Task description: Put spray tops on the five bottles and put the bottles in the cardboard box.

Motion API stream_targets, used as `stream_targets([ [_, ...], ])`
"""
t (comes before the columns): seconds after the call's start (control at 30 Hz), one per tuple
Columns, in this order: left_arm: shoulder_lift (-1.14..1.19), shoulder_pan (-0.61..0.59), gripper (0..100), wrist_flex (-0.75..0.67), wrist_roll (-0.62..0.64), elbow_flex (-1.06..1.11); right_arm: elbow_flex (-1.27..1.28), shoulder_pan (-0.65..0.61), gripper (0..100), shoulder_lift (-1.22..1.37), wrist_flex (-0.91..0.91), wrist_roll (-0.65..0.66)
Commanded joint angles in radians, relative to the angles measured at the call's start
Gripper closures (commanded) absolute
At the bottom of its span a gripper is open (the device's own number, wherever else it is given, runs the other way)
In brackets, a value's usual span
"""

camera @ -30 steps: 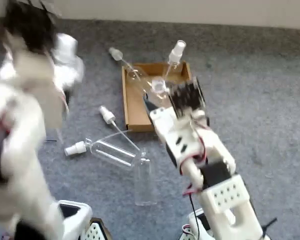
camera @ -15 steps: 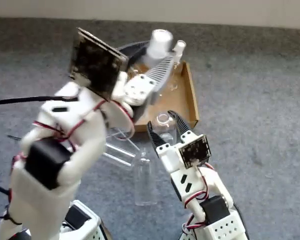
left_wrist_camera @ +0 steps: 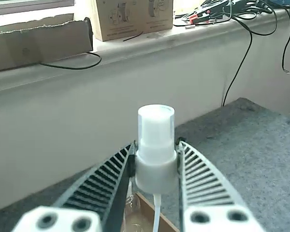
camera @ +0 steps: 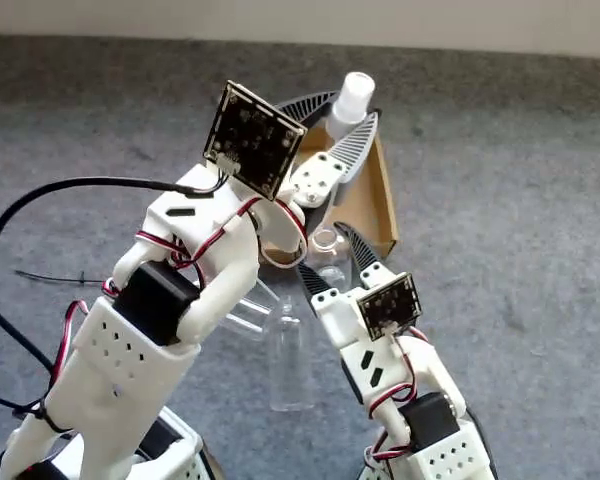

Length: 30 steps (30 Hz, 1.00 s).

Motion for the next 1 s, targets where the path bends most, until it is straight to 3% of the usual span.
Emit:
stream_targets([
  [0.0,-0.024,0.022,96,-0.018,0.008,-0.065,-0.007,-0.005,99.5,-0.012,-0.008,-0.009],
  [0.33,-0.024,0.045,96,0.161,0.002,-0.248,-0.007,-0.004,99.5,-0.010,-0.007,-0.009],
  [0.6,-0.015,0.044,96,0.157,0.000,-0.189,-0.007,-0.004,99.5,-0.010,-0.007,-0.009],
  [0.8,-0.016,0.036,96,0.054,0.000,-0.073,-0.007,-0.005,99.5,-0.010,-0.007,-0.009],
  [0.97,-0.016,0.042,96,0.046,0.000,-0.036,-0.007,-0.005,99.5,-0.010,-0.007,-0.009],
])
